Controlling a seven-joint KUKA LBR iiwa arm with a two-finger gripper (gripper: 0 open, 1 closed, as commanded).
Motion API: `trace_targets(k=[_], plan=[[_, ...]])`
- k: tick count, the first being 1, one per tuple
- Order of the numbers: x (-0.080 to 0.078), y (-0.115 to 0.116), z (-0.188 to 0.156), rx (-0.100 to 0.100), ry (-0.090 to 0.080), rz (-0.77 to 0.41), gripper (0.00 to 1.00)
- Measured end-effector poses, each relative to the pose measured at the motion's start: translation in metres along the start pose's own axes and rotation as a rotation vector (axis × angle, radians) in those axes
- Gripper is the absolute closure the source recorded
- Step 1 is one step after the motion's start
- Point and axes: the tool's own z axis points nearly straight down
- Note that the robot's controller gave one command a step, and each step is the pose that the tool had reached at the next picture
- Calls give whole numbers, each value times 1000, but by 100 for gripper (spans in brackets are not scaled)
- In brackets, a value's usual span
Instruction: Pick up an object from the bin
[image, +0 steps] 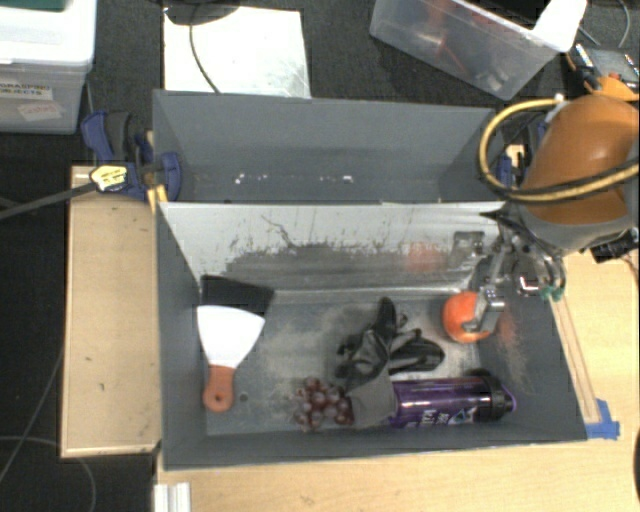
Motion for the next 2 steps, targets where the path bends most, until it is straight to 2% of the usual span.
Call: trace_targets(k=[1, 2], plan=[[-2, 0, -3, 1, -7, -4, 0], [6, 101, 134, 1, -3, -139, 0]])
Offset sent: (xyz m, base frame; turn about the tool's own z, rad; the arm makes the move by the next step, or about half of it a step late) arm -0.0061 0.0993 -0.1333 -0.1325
